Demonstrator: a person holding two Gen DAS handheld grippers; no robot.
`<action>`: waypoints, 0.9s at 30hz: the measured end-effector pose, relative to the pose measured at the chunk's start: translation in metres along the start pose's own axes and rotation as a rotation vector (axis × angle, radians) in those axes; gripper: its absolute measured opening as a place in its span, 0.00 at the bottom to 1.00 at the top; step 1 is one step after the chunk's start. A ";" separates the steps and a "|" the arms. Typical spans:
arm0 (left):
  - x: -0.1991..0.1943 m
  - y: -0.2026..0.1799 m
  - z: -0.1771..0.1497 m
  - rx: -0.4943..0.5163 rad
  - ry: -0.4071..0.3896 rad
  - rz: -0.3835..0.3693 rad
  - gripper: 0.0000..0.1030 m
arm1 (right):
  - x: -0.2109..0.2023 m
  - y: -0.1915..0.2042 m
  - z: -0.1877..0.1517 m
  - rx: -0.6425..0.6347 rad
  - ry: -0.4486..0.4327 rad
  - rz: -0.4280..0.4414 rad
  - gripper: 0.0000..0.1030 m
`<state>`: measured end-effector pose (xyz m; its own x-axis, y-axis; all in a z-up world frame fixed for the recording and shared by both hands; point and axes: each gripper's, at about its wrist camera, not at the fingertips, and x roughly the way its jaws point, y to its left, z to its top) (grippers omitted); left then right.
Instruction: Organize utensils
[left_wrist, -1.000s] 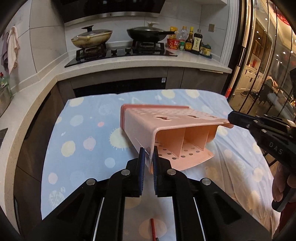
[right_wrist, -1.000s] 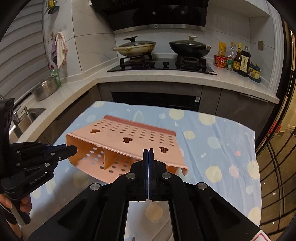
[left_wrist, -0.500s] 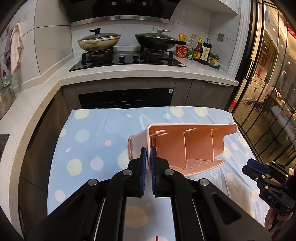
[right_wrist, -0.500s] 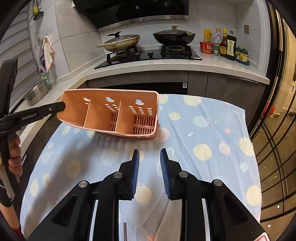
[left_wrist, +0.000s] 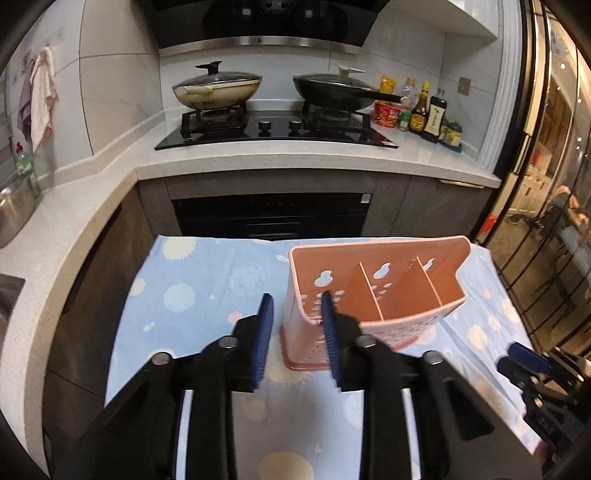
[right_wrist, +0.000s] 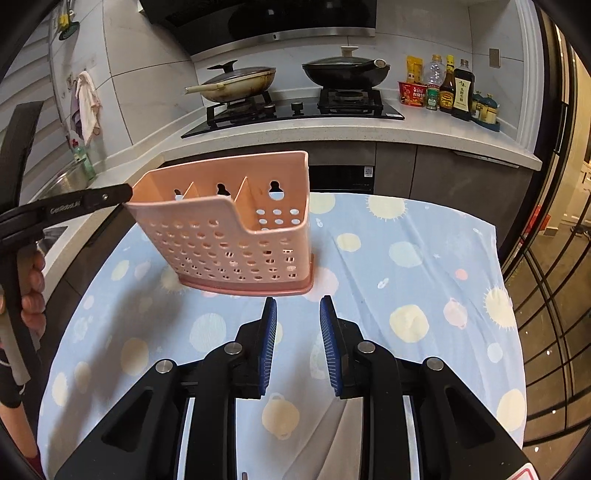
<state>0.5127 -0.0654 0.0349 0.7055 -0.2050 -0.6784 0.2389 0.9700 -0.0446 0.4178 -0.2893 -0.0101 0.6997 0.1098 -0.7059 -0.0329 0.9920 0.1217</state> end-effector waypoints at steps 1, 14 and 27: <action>0.004 -0.002 0.004 -0.002 0.014 -0.007 0.25 | -0.002 -0.001 -0.001 0.005 -0.001 -0.006 0.24; -0.085 0.000 -0.076 -0.001 -0.001 -0.025 0.25 | -0.095 -0.005 -0.082 0.034 -0.021 -0.077 0.27; -0.157 0.011 -0.256 -0.020 0.171 0.000 0.25 | -0.148 -0.004 -0.233 0.131 0.119 -0.111 0.27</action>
<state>0.2336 0.0109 -0.0468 0.5813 -0.1817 -0.7931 0.2244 0.9728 -0.0584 0.1485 -0.2949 -0.0689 0.6044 0.0149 -0.7965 0.1383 0.9827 0.1234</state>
